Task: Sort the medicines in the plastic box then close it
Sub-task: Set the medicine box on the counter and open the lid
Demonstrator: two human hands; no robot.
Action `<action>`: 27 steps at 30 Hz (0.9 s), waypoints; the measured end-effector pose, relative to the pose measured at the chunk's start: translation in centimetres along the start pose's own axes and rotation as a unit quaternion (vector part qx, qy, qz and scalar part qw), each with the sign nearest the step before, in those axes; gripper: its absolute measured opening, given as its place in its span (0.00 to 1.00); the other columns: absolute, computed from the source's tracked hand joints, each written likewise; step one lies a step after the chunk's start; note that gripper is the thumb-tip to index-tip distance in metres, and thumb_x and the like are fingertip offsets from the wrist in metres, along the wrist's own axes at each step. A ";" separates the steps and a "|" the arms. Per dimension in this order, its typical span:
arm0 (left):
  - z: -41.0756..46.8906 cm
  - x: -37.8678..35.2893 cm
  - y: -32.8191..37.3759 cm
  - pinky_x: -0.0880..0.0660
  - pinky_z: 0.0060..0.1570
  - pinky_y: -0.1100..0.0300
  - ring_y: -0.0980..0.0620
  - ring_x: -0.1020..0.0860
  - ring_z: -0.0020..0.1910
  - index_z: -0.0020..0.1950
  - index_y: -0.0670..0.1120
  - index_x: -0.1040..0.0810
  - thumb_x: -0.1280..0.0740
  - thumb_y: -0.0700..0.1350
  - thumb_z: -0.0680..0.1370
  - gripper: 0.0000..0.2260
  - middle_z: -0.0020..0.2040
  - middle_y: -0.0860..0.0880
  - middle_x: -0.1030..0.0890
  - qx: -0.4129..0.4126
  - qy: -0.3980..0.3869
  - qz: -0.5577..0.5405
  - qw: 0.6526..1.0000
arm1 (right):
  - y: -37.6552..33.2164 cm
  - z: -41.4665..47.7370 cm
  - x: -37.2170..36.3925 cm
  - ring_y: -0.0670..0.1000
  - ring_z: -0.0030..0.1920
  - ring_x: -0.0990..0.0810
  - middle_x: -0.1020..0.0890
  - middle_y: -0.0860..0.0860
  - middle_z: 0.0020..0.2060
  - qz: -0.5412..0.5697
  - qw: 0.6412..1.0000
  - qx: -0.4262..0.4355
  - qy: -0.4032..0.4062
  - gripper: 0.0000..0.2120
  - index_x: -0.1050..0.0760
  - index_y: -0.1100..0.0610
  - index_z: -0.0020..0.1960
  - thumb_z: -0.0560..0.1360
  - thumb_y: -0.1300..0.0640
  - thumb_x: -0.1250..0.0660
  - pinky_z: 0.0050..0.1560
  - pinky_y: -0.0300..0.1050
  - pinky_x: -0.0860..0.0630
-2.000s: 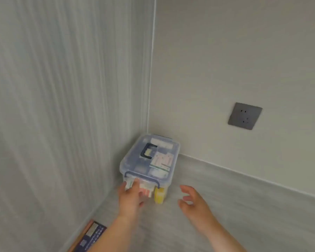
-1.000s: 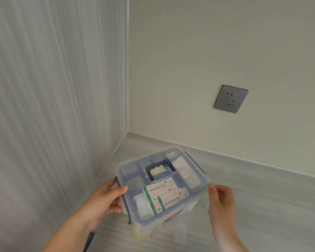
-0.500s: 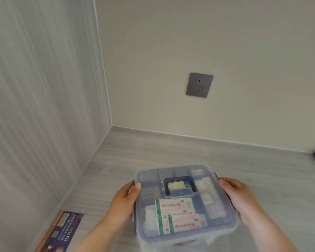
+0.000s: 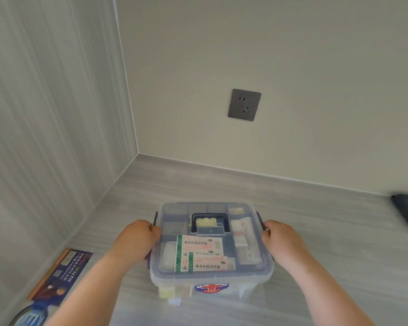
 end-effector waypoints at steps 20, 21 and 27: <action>-1.5 -3.5 -4.7 0.30 0.33 0.56 0.45 0.29 0.33 0.41 0.38 0.24 0.48 0.34 0.76 0.14 0.33 0.41 0.25 0.121 -0.016 -0.418 0.900 | 3.7 0.0 -2.9 0.50 0.26 0.28 0.23 0.53 0.26 0.469 0.875 -0.119 -0.019 0.14 0.23 0.60 0.42 0.74 0.71 0.46 0.25 0.38 0.29; -1.7 -4.0 -4.8 0.29 0.34 0.55 0.44 0.28 0.35 0.39 0.38 0.23 0.47 0.34 0.76 0.14 0.33 0.40 0.23 0.119 -0.034 -0.420 0.899 | 4.0 0.1 -3.2 0.49 0.24 0.26 0.22 0.52 0.24 0.487 0.864 -0.127 -0.026 0.14 0.23 0.60 0.42 0.73 0.71 0.45 0.22 0.35 0.29; -1.6 -4.2 -5.1 0.24 0.30 0.60 0.48 0.22 0.32 0.46 0.41 0.23 0.45 0.37 0.77 0.11 0.32 0.48 0.17 0.098 0.017 -0.408 0.908 | 6.2 0.4 -3.1 0.43 0.19 0.23 0.20 0.59 0.34 0.522 0.833 -0.175 0.052 0.09 0.27 0.64 0.49 0.77 0.67 0.45 0.20 0.32 0.28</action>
Point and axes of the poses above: each hand's wrist, its own z-axis towards the middle knuckle, its own x-axis out of the back of the hand, y = z × x, the point moved 5 cm from there along z, towards the middle knuckle
